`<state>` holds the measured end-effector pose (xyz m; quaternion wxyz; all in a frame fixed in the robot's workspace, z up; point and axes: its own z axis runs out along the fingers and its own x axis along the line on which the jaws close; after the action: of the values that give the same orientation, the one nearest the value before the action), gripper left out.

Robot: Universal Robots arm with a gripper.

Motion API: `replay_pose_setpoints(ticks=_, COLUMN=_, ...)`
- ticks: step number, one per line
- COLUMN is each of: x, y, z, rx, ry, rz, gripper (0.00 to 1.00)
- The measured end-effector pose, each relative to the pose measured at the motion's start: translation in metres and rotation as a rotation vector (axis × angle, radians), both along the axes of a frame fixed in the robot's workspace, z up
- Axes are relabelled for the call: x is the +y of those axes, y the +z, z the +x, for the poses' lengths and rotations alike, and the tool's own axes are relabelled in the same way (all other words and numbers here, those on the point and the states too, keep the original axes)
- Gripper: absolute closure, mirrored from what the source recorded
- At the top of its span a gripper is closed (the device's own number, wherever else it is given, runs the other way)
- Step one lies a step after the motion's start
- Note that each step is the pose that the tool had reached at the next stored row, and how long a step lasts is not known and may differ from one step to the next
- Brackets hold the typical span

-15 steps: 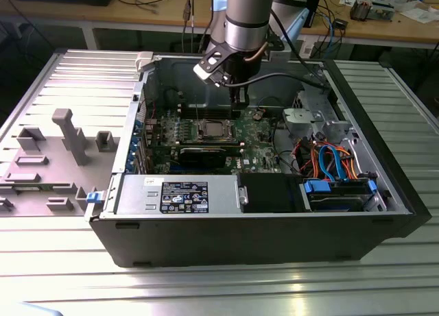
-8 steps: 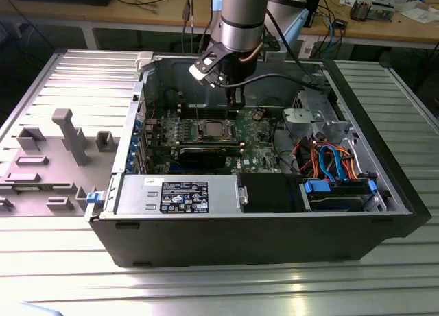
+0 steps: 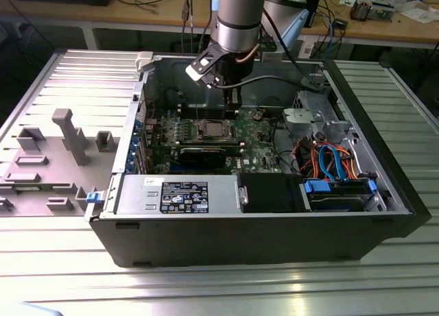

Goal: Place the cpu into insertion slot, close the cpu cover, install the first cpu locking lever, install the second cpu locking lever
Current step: 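Close the cpu cover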

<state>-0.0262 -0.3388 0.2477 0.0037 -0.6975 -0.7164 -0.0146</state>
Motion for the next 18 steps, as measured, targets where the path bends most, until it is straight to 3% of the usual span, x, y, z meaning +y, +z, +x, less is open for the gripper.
replay_pose_setpoints(ticks=9, x=-0.0001, y=-0.0011, z=-0.0183, rx=0.0001, ry=0.000, rz=-0.0001, gripper=0.89)
replay_pose_setpoints(ticks=18, x=-0.0001, y=-0.0018, z=-0.0202, rx=0.0001, ry=0.000, rz=-0.0001, gripper=0.89)
